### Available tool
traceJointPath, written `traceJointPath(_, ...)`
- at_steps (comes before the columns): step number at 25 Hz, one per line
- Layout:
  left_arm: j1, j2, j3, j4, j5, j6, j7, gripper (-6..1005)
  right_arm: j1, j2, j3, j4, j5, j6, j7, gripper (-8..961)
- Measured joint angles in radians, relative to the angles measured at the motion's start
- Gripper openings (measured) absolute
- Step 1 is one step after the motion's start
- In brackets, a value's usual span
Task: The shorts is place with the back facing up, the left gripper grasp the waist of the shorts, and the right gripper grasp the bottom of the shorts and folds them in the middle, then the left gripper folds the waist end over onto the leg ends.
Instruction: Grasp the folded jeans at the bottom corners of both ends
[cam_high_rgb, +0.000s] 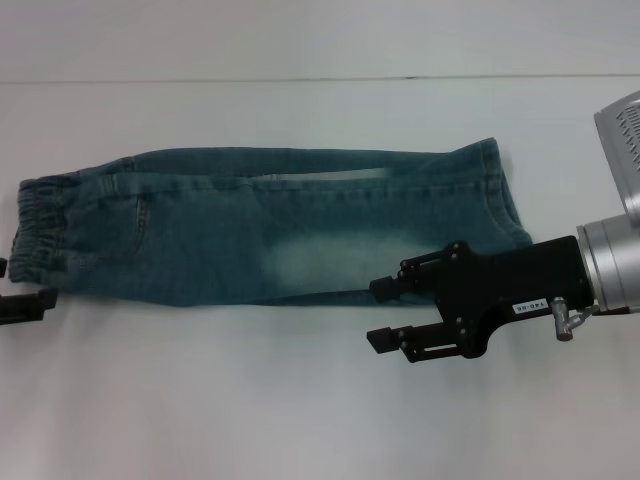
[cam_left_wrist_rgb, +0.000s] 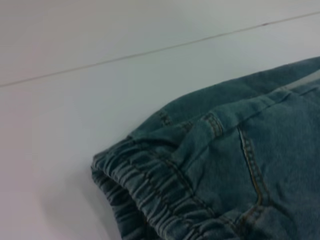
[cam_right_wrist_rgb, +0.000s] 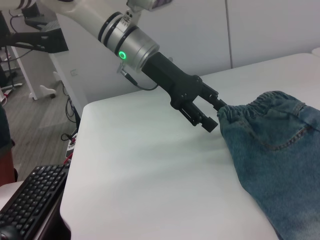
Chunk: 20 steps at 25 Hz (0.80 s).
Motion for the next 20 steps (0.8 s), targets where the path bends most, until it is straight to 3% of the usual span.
traceJointPath(9, -0.039, 0.013, 0.000, -0.056, 0.013, -0.050, 0.001, 746, -0.004, 0.002, 0.005, 0.004, 0.000, 0.006, 0.001, 606)
traceJointPath(15, -0.038, -0.018, 0.002, -0.042, 0.006, -0.121, 0.036, 639, -0.005, 0.003, -0.002, 0.016, 0.000, 0.026, 0.007, 602)
traceJointPath(20, -0.043, -0.011, 0.059, -0.070, 0.015, -0.118, 0.041, 528, -0.007, 0.003, -0.002, 0.017, 0.000, 0.033, 0.008, 599)
